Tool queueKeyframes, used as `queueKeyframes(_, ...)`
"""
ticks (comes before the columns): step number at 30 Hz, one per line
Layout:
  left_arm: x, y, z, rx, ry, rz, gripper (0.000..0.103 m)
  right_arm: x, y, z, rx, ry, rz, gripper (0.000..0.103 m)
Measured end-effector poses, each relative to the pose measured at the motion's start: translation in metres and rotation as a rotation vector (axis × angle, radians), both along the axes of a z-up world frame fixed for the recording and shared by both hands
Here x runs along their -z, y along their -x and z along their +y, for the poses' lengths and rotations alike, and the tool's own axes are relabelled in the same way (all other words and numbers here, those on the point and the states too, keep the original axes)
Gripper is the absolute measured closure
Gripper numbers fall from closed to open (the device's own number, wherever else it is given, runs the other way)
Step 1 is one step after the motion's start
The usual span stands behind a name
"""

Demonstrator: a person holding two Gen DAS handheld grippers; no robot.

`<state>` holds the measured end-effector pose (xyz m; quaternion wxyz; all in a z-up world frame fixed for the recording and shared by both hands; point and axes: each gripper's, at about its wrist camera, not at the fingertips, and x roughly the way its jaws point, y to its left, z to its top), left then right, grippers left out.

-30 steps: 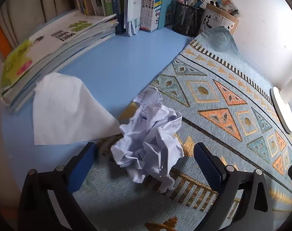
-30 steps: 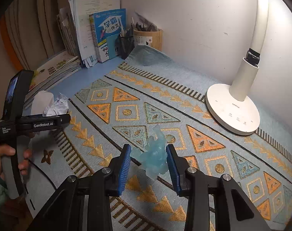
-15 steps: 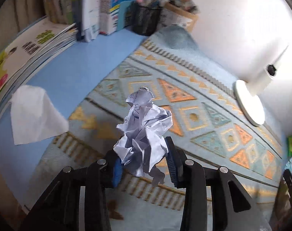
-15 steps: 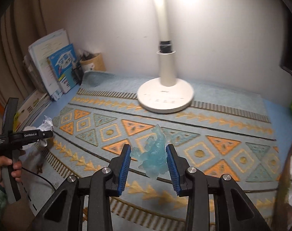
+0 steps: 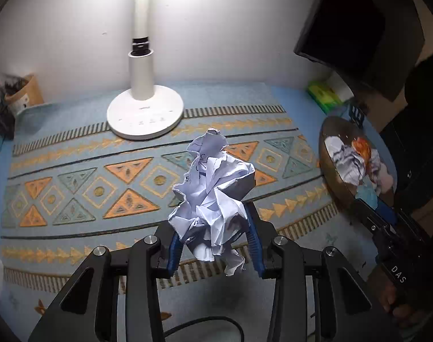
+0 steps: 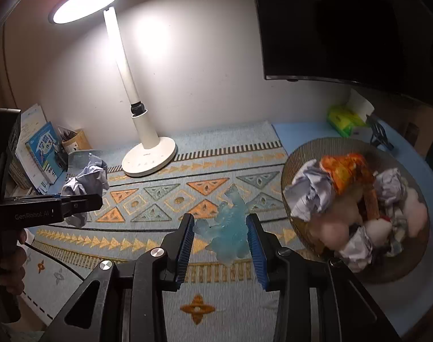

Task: Organize objects
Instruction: 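Carry the paper ball and blue figure into the brown bowl while both grippers open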

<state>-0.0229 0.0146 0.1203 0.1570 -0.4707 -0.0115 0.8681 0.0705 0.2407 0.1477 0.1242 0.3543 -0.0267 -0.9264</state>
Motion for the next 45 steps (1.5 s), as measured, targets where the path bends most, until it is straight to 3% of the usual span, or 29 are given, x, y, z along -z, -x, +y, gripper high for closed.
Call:
queueKeyframes(10, -0.003, -0.022, 0.075, 0.283, 0.055, 0.008, 0.067, 0.003, -0.012, 0.045, 0.131, 0.091, -0.028, 0.067)
queueKeyframes(17, -0.023, 0.005, 0.153, 0.419, 0.006, 0.089, 0.067, -0.010, 0.000, 0.093, 0.259, -0.002, 0.035, 0.067)
queueKeyframes(24, -0.034, 0.020, 0.255, 0.599, 0.018, 0.212, 0.067, -0.013, 0.038, 0.150, 0.423, -0.080, 0.070, 0.067)
queueKeyframes(30, -0.009, 0.058, 0.306, 0.603, 0.020, 0.125, 0.067, -0.002, 0.062, 0.186, 0.508, -0.107, 0.049, 0.067)
queueKeyframes(34, 0.007, 0.076, 0.313, 0.544, -0.005, 0.069, 0.058, 0.008, 0.063, 0.198, 0.511, -0.083, 0.018, 0.065)
queueKeyframes(35, 0.008, 0.078, 0.311, 0.540, -0.023, 0.056, 0.056, 0.011, 0.063, 0.200, 0.505, -0.076, 0.010, 0.062)
queueKeyframes(36, 0.006, 0.078, 0.309, 0.543, -0.038, 0.049, 0.050, 0.013, 0.062, 0.201, 0.500, -0.072, 0.008, 0.046)
queueKeyframes(37, 0.004, 0.078, 0.305, 0.546, -0.047, 0.052, 0.033, 0.012, 0.059, 0.201, 0.500, -0.074, 0.016, 0.029)
queueKeyframes(39, -0.006, 0.074, 0.294, 0.538, -0.073, 0.095, 0.018, 0.011, 0.055, 0.198, 0.512, -0.095, 0.056, 0.019)
queueKeyframes(42, -0.028, 0.064, 0.266, 0.478, -0.074, 0.192, 0.016, -0.003, 0.043, 0.190, 0.505, -0.110, 0.110, 0.019)
queueKeyframes(45, -0.046, 0.058, 0.227, 0.373, -0.052, 0.223, 0.015, -0.022, 0.028, 0.173, 0.466, -0.105, 0.167, 0.016)
